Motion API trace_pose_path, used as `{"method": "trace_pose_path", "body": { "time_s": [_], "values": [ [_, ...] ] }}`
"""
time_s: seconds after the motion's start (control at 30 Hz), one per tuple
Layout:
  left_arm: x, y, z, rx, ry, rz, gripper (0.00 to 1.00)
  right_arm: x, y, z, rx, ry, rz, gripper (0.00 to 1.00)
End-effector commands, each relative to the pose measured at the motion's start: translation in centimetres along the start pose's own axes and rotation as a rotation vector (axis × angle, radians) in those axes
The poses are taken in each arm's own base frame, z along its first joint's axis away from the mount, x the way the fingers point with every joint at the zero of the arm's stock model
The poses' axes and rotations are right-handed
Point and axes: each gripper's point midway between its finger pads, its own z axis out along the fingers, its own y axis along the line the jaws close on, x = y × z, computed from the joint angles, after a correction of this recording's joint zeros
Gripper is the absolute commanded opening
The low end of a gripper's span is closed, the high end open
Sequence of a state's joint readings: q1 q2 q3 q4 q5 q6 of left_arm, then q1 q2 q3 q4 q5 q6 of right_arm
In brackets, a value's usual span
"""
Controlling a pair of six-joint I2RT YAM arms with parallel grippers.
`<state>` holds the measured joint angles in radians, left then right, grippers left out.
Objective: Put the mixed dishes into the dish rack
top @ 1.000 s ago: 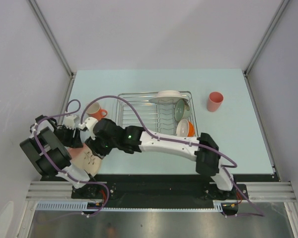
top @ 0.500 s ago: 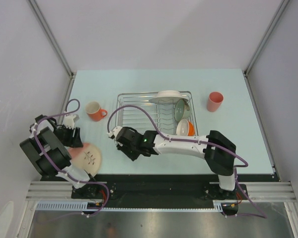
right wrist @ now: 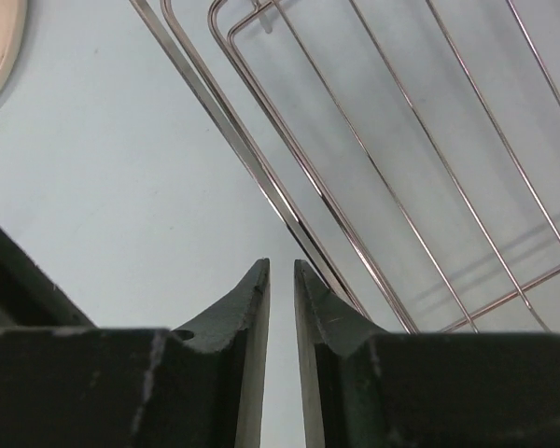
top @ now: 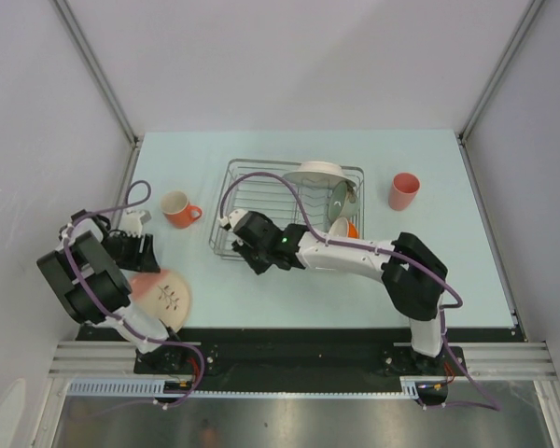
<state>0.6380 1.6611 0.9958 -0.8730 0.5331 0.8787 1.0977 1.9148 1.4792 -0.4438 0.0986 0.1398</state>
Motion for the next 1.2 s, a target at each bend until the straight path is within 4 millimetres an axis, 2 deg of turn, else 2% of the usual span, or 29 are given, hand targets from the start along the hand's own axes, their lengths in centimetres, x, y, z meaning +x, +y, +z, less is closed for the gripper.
{"method": "trace_pose_path", "body": {
  "time_s": [0.0, 0.03, 0.1, 0.13, 0.17, 0.2, 0.23, 0.3, 0.4, 0.47, 0.6, 0.7, 0.93, 1.0, 1.03, 1.1, 1.17],
  "values": [
    [-2.5, -0.3, -0.4, 0.023, -0.050, -0.010, 0.62, -0.7, -4.3, 1.4, 0.111, -0.031, 0.029, 0.22],
    [-2.7, -0.2, -0.6, 0.023, -0.051, -0.016, 0.62, -1.1, -4.3, 1.3, 0.110, -0.046, 0.028, 0.22],
    [-3.0, 0.0, -1.4, 0.012, -0.047, -0.020, 0.62, -1.5, -2.4, 1.2, 0.079, -0.068, -0.003, 0.25],
    [-3.0, 0.2, -1.9, -0.002, -0.054, -0.016, 0.62, -1.7, -0.3, 1.2, 0.044, -0.079, -0.033, 0.27],
    [-2.9, 0.1, -2.5, -0.008, -0.047, -0.016, 0.62, -1.8, 0.8, 1.2, 0.024, -0.081, -0.045, 0.30],
    [-2.8, 0.3, -3.0, -0.018, -0.048, -0.003, 0.63, -1.9, 1.9, 1.1, 0.006, -0.083, -0.058, 0.41],
    [-2.5, 0.3, -3.9, -0.036, -0.051, -0.008, 0.64, -2.1, 3.0, 1.3, -0.018, -0.077, -0.061, 0.48],
    [-2.1, 0.8, -5.1, -0.066, -0.049, 0.012, 0.66, -1.9, 5.0, 1.4, -0.061, -0.071, -0.072, 0.56],
    [0.0, 1.6, -7.0, -0.110, -0.035, -0.007, 0.68, -2.4, 7.3, 1.6, -0.129, -0.081, -0.054, 0.61],
    [2.0, 1.6, -7.3, -0.122, 0.002, -0.019, 0.68, -2.8, 8.7, 1.9, -0.168, -0.084, -0.045, 0.62],
    [5.9, 2.1, -7.8, -0.146, 0.044, -0.034, 0.68, -3.6, 10.4, 3.2, -0.198, -0.086, -0.062, 0.61],
    [7.8, 1.9, -7.8, -0.134, 0.057, -0.057, 0.68, -4.4, 11.3, 4.7, -0.208, -0.089, -0.071, 0.61],
    [9.5, 1.7, -7.8, -0.121, 0.075, -0.071, 0.68, -5.3, 13.4, 8.8, -0.249, -0.085, -0.066, 0.61],
    [9.8, 1.8, -7.9, -0.123, 0.082, -0.068, 0.68, -4.5, 13.9, 10.2, -0.255, -0.062, -0.070, 0.61],
    [10.1, 1.8, -7.9, -0.122, 0.084, -0.071, 0.68, -5.2, 14.4, 10.2, -0.260, -0.077, -0.077, 0.60],
    [10.5, 2.0, -7.8, -0.121, 0.090, -0.075, 0.68, -4.6, 14.5, 11.2, -0.250, -0.064, -0.090, 0.60],
    [10.9, 1.9, -7.6, -0.110, 0.100, -0.077, 0.68, -4.8, 14.9, 11.4, -0.251, -0.073, -0.103, 0.59]
  ]
}}
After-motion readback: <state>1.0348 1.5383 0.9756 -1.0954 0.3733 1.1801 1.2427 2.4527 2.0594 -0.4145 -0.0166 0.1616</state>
